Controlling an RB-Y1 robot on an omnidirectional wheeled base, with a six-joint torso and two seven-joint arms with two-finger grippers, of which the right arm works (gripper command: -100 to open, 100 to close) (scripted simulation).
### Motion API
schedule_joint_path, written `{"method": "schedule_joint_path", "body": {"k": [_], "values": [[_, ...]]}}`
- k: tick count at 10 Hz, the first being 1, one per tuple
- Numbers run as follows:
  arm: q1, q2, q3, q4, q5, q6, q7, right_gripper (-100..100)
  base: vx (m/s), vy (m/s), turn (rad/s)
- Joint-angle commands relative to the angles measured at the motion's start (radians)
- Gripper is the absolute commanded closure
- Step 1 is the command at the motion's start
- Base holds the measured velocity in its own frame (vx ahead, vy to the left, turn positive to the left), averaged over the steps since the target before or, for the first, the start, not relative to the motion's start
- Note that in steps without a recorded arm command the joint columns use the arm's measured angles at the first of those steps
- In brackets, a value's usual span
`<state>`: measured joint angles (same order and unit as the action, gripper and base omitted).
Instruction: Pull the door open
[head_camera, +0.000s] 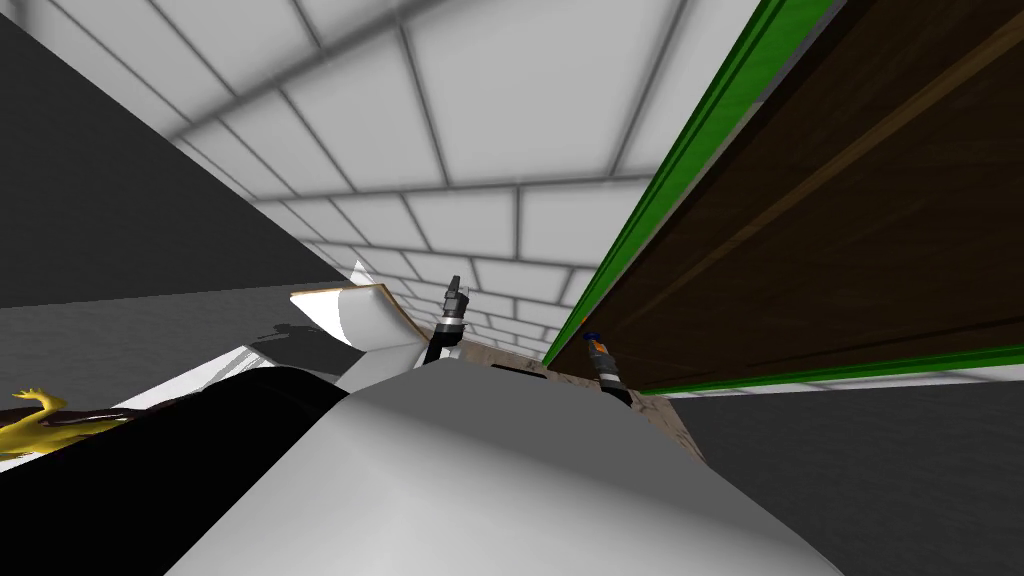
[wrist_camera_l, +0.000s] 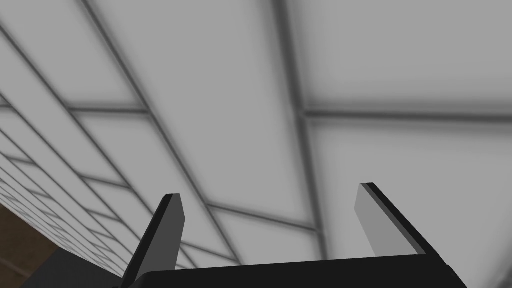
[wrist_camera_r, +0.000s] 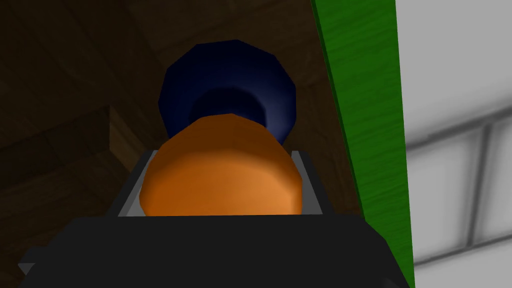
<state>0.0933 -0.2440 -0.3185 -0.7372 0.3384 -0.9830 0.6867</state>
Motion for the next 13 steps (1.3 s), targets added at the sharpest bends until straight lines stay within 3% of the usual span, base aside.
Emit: {"method": "schedule_joint_path", "body": {"k": [1,13], "values": [[0.000,0.002,0.011,-0.002,-0.017,0.002,-0.047,100,-0.034,-0.016,0.050],[-0.014,-0.008,0.075,0.000,-0.154,0.021,-0.345,100,-0.043,-0.023,0.060]]}}
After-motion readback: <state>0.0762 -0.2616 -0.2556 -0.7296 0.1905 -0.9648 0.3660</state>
